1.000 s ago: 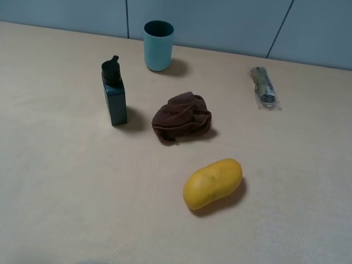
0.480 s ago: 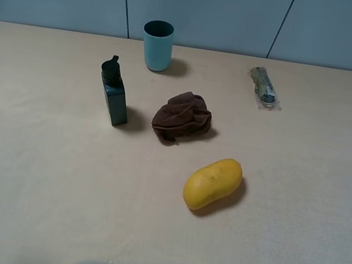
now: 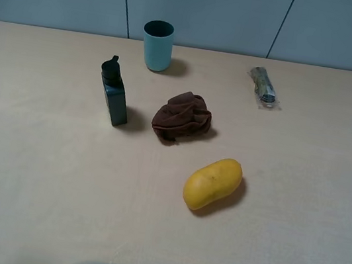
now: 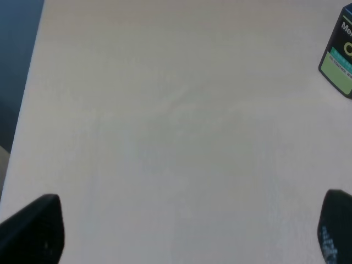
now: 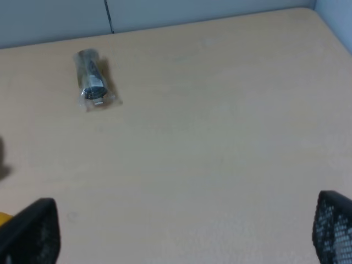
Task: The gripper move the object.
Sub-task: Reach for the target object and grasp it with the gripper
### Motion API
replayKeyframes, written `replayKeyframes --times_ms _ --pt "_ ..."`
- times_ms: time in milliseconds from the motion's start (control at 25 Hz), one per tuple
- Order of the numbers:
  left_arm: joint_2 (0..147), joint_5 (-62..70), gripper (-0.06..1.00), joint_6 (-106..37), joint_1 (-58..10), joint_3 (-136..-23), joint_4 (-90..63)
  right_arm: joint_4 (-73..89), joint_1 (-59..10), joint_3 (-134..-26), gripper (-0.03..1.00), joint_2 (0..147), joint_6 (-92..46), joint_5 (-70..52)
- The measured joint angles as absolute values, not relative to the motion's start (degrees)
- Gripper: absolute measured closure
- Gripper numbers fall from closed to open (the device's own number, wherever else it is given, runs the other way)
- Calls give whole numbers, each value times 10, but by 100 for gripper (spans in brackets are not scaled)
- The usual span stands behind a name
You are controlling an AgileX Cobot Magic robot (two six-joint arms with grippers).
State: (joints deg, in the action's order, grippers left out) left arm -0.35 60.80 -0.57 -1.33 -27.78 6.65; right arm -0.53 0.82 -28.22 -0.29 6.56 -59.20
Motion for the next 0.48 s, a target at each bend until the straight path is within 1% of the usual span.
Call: replayKeyframes --times_ms 480 --pt "-3 608 2 -6 -13 -278 67 0 8 -282 27 -3 57 -592"
